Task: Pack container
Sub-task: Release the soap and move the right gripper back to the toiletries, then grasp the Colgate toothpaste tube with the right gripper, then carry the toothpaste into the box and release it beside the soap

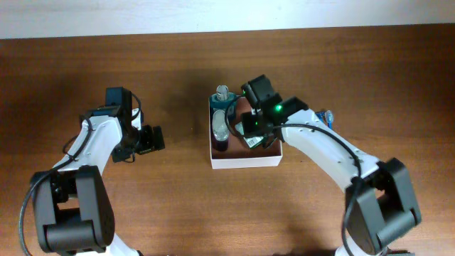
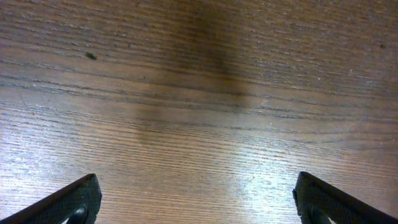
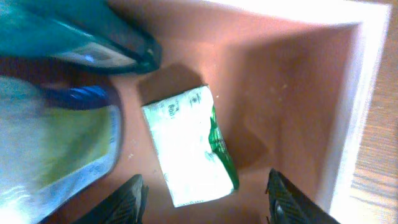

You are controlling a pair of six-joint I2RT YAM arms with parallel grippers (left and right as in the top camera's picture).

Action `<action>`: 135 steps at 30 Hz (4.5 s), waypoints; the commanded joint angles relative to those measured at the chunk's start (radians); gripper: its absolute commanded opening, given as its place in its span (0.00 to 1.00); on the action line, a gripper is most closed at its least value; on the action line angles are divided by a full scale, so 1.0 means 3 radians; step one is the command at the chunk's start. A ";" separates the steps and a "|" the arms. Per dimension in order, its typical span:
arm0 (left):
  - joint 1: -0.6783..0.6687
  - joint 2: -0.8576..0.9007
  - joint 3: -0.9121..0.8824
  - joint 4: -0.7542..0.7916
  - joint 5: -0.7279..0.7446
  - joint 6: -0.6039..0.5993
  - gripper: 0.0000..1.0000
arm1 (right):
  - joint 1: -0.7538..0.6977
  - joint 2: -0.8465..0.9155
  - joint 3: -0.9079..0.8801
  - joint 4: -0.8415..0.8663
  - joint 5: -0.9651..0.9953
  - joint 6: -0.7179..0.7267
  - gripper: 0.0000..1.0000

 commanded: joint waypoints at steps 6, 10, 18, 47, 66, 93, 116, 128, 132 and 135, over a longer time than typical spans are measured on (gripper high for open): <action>0.0013 0.0018 -0.0013 -0.0001 -0.0011 0.0006 0.99 | -0.0125 -0.0615 0.0685 -0.0708 0.0174 -0.0045 0.55; 0.0013 0.0018 -0.0013 -0.0001 -0.0011 0.0005 0.99 | -0.0444 -0.0757 0.0689 -0.1099 0.0359 -0.0043 0.55; 0.0013 0.0018 -0.0013 -0.0001 -0.0011 0.0006 0.99 | -0.1136 -0.0744 0.0370 -0.1536 0.0200 -0.0158 0.55; 0.0013 0.0018 -0.0013 -0.0001 -0.0013 0.0006 0.99 | -0.1568 -0.0715 -0.1359 -0.0064 -0.0009 -0.0324 0.54; 0.0013 0.0018 -0.0013 -0.0001 -0.0011 0.0005 0.99 | -0.1681 -0.0245 -0.1376 0.0095 -0.0285 -0.0758 0.55; 0.0013 0.0018 -0.0013 -0.0001 -0.0013 0.0005 0.99 | -0.1678 -0.0234 -0.1376 0.0118 -0.0510 -0.0755 0.35; 0.0013 0.0018 -0.0013 -0.0001 -0.0013 0.0006 0.99 | -0.1677 -0.0491 -0.0898 -0.0298 -0.0510 -0.0599 0.04; 0.0013 0.0018 -0.0013 -0.0001 -0.0013 0.0005 0.99 | -0.1153 -0.1147 -0.0490 -0.0684 -0.0512 -0.0370 0.04; 0.0013 0.0017 -0.0013 -0.0001 -0.0013 0.0005 0.99 | -0.0835 -0.1316 -0.0450 -0.0661 -0.0510 -0.0287 0.04; 0.0013 0.0017 -0.0013 -0.0001 -0.0013 0.0006 0.99 | -0.0582 -0.1364 -0.0450 -0.0623 -0.0510 -0.0173 0.04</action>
